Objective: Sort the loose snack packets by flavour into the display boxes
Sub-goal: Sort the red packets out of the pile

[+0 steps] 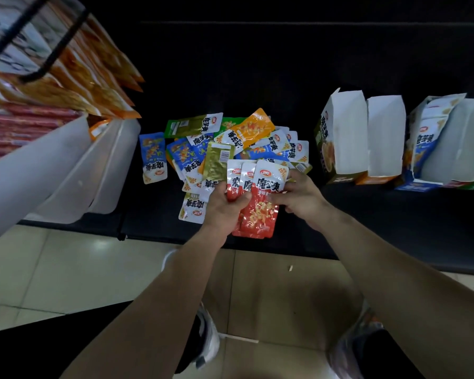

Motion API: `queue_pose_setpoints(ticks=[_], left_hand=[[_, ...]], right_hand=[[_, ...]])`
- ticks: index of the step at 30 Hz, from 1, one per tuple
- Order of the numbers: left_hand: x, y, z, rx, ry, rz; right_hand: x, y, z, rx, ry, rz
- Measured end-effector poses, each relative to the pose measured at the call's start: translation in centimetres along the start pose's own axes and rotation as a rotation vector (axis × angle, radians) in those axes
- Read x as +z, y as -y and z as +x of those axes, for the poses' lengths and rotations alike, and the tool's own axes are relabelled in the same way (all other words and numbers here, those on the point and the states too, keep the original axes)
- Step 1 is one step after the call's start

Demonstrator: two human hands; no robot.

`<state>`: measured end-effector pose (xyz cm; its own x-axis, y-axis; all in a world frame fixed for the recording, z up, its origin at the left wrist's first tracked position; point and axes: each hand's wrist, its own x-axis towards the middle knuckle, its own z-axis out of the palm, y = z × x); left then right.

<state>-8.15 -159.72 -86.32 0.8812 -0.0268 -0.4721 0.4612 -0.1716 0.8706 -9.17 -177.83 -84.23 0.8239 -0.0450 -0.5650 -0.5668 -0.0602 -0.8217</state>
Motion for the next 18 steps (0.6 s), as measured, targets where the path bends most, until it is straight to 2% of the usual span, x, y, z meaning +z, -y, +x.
queue_pose_setpoints(ticks=[6, 10, 12, 15, 18], left_hand=[[-0.6, 0.3, -0.1, -0.007, 0.090, 0.109], [-2.6, 0.0, 0.7, -0.077, -0.022, 0.148], [-4.4, 0.1, 1.3, -0.128, -0.125, 0.136], [-6.9, 0.9, 1.9, -0.185, -0.230, 0.117], [-7.6, 1.8, 2.0, -0.195, -0.254, 0.121]], right_hand=[[2.1, 0.1, 0.8, -0.038, -0.005, -0.109], [2.2, -0.8, 1.9, -0.049, -0.116, -0.279], [1.8, -1.6, 1.9, -0.116, -0.118, -0.517], [2.0, -3.1, 1.4, -0.335, 0.036, -1.049], [2.8, -4.7, 1.0, -0.374, 0.178, -1.301]])
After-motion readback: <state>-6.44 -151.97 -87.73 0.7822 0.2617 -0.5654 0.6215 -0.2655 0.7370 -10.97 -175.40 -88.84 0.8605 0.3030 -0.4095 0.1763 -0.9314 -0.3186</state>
